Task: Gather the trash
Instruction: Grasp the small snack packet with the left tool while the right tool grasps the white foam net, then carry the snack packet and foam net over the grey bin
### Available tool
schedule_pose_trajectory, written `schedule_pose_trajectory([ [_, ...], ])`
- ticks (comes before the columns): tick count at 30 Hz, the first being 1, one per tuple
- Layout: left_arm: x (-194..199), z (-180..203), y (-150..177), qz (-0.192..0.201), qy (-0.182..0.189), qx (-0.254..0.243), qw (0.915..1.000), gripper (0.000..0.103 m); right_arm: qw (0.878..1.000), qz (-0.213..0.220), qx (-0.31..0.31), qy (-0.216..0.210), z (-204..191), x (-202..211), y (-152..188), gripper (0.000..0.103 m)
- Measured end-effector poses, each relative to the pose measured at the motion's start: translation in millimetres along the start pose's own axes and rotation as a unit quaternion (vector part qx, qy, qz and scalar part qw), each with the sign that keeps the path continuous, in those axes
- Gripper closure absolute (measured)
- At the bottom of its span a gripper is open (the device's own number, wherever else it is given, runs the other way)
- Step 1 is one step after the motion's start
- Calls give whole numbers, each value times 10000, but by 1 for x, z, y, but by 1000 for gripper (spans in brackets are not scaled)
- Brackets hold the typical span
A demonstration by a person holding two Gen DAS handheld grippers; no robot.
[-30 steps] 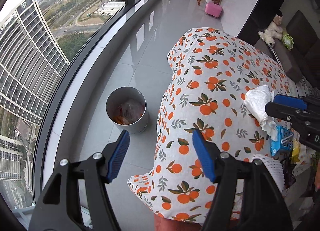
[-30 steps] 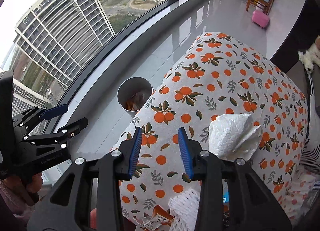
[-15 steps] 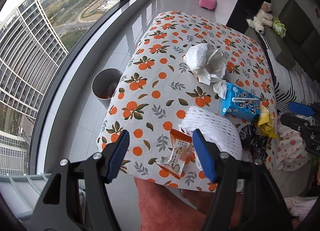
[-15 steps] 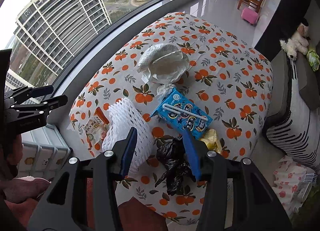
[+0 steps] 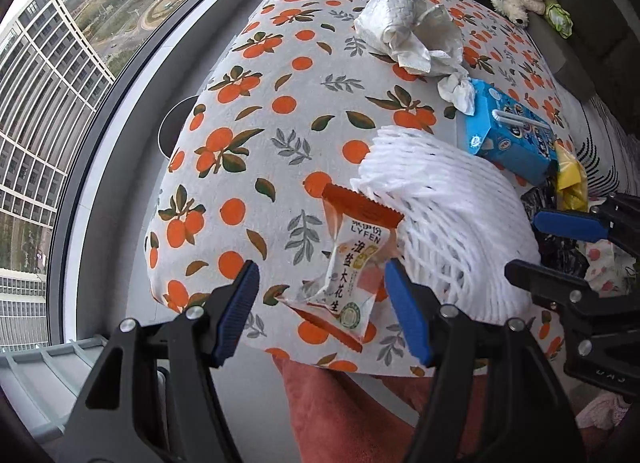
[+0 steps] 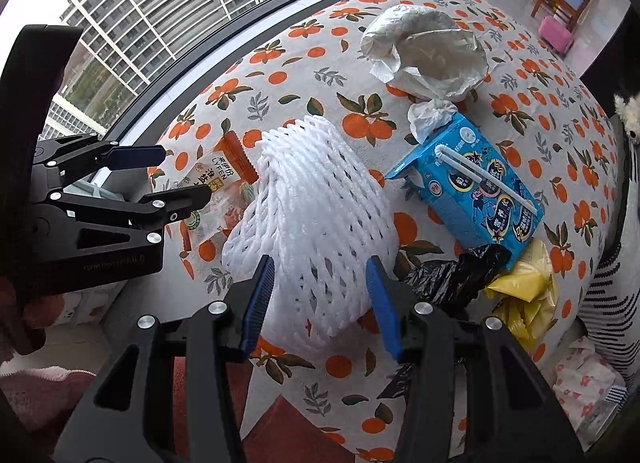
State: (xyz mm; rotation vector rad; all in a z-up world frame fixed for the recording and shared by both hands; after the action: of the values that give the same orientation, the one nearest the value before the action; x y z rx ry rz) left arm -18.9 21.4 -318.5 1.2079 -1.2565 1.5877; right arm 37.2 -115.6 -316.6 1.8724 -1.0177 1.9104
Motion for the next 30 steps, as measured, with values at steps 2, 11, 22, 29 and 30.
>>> schedule_pose_trajectory([
  [2,-14,-1,1,-59,31,-66,10000,41,9999,-97,30,94,-1,-14,1,57],
  [11,-20,0,0,33,320,-289,9991,82,9996,-271,-41,99,-4,-24,-4,91],
  [22,32,-55,-23,520,410,195,9976,89,9998,37,189,35,-28,21,-56,92],
  [29,55,-134,-48,774,125,818,9936,89,9982,288,524,-65,-63,19,-128,92],
  [30,56,-147,-52,802,59,900,9927,89,9978,325,575,-99,-69,16,-140,92],
])
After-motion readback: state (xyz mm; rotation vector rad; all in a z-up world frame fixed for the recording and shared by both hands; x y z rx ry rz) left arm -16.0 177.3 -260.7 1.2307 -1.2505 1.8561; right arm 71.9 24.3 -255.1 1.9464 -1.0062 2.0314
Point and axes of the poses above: each gripper's, at about its wrist camera, not at the fingertips, and x roughly against the way its jaws point, z to its right, y to its underside, the point moved 4 cm from there along -x, roughly the way its jaws point, and after that the axes turned 3 degrees about x, right-handed, at the moved point
